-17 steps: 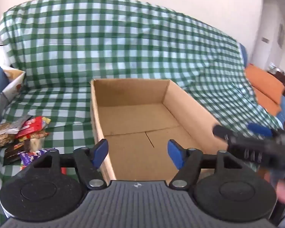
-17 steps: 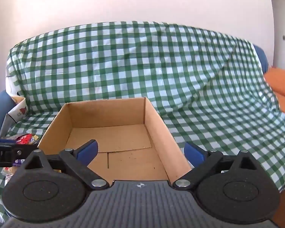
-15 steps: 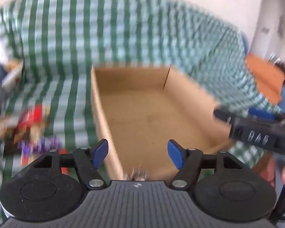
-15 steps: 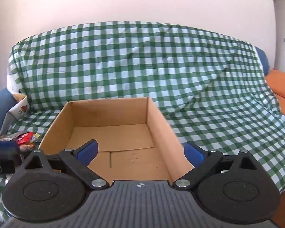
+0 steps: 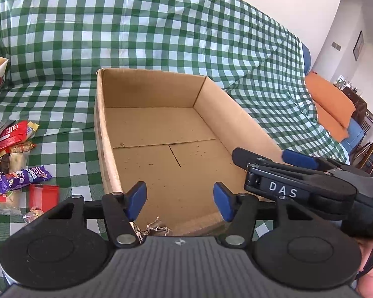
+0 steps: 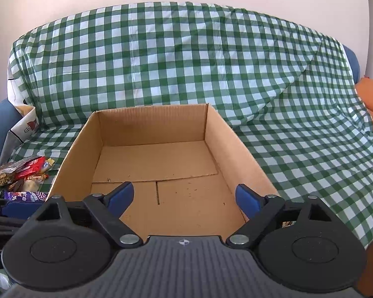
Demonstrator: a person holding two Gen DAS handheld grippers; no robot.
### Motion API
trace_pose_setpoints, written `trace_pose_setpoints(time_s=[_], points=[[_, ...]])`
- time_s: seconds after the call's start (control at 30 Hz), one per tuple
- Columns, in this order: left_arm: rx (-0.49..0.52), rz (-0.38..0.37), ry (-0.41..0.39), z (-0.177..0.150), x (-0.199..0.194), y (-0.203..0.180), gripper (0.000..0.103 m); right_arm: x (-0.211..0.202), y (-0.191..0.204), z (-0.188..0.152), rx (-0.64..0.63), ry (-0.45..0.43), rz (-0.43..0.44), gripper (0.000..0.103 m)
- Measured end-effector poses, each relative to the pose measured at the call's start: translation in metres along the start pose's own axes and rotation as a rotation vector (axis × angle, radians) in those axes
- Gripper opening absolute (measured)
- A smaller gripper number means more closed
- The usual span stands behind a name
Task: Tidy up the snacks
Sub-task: 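Move both tools from the cardboard box toward the snack pile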
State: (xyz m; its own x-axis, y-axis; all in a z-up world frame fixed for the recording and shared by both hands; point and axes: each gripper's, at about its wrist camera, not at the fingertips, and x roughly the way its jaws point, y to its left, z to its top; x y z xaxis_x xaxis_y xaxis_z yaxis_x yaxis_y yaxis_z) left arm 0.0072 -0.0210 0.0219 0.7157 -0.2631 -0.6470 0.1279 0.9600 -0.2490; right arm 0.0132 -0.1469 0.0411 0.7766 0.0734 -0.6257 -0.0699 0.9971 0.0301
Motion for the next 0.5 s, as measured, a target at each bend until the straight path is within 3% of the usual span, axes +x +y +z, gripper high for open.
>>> trace_pose_setpoints(time_s=[0.17, 0.37, 0.43, 0.5], points=[[0.008, 0.009, 0.002, -0.002, -0.002, -0.001, 0.064, -0.002, 0.0, -0.005, -0.024, -0.023, 0.033, 0.072], [0.033, 0.01, -0.015, -0.003, -0.004, -0.004, 0.063, -0.006, 0.001, -0.009, -0.022, -0.069, 0.046, 0.063], [0.062, 0.013, -0.027, -0.005, -0.007, -0.007, 0.059, -0.007, 0.001, -0.009, -0.005, -0.082, 0.055, 0.06], [0.096, 0.015, -0.039, -0.006, -0.008, -0.011, 0.045, -0.008, 0.003, -0.011, 0.014, -0.096, 0.063, 0.057]])
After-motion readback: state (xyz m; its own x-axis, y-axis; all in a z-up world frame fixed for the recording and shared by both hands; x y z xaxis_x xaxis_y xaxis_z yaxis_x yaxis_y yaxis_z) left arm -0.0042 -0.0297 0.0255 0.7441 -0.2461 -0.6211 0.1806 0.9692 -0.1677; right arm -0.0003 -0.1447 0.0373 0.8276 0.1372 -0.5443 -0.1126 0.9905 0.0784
